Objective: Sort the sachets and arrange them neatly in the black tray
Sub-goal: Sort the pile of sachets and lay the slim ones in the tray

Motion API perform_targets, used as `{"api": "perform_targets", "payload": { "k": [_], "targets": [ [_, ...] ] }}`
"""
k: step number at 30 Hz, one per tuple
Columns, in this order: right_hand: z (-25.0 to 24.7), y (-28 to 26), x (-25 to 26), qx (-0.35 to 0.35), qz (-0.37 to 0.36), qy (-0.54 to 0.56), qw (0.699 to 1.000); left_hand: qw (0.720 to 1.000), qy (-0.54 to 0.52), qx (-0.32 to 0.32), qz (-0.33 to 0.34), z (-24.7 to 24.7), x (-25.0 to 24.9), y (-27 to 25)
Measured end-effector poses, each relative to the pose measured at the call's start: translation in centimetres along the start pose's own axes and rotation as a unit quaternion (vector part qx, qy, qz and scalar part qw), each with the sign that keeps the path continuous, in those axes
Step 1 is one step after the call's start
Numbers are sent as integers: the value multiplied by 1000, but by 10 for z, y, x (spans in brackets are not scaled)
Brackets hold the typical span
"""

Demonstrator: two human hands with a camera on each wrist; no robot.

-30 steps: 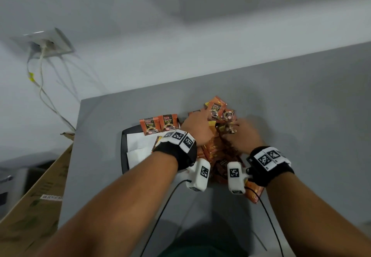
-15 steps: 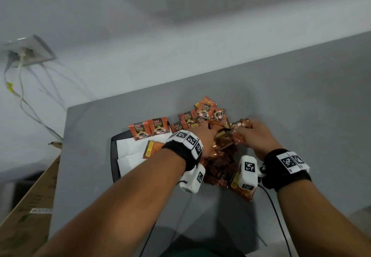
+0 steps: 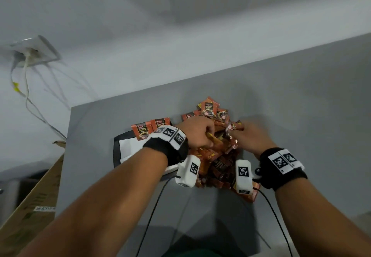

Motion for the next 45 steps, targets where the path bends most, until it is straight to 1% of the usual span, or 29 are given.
{"api": "perform_targets", "payload": {
  "k": [2, 3, 5, 6, 9, 12, 14, 16, 18, 21, 25, 29, 31, 34, 37, 40, 43, 45],
  "targets": [
    [10, -4, 8, 20, -18, -69, 997, 998, -44, -41, -29, -15, 7, -3],
    [15, -5, 11, 18, -29, -102, 994, 995, -54, -66, -46, -22, 12, -4],
    [22, -4, 13, -9, -50, -166, 985, 989, -64, -103, -88, -30, 25, -4],
    [24, -2, 14, -20, -54, -179, 982, 987, -61, -106, -106, -31, 29, -4],
    [28, 5, 11, -25, -63, -191, 979, 990, -28, -62, -124, -26, 28, -1],
    [23, 5, 13, -26, -60, -169, 983, 994, 23, -13, -109, -17, 23, 6],
    [19, 3, 13, -26, -53, -154, 986, 993, 58, -3, -105, -13, 25, 13],
    [18, 2, 13, -16, -44, -160, 986, 988, 98, 6, -123, -11, 25, 14],
    [21, 4, 13, -6, -53, -171, 984, 983, 125, 17, -135, -7, 26, 15],
    [29, 6, 14, -5, -63, -199, 978, 982, 124, 46, -134, 2, 25, 17],
    [34, 6, 17, -30, -57, -239, 969, 984, 122, 87, -98, 7, 22, 18],
    [35, -1, 25, -30, -80, -269, 959, 976, 149, 131, -87, 9, 17, 13],
    [34, 1, 23, -30, -69, -261, 962, 977, 148, 131, -79, 8, 15, 12],
    [33, -1, 25, -35, -87, -253, 963, 977, 149, 139, -70, 7, 13, 10],
    [31, -1, 24, -33, -79, -241, 967, 976, 150, 145, -66, 10, 14, 9],
    [31, -1, 23, -38, -90, -236, 967, 975, 143, 147, -80, 12, 16, 9],
    [40, 1, 20, -30, -74, -259, 962, 976, 134, 158, -69, 13, 14, 9],
    [44, 6, 16, -38, -52, -261, 963, 975, 137, 160, -65, 14, 13, 10]
  ]
}}
Point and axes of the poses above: each hand's wrist, its own y-axis towards the middle knuckle, its own z-axis out of the palm, x = y × z, the point moved 6 cm from there along y, towards the middle knuckle, and after that the axes turned 12 degrees about z, right-handed, at the moved point
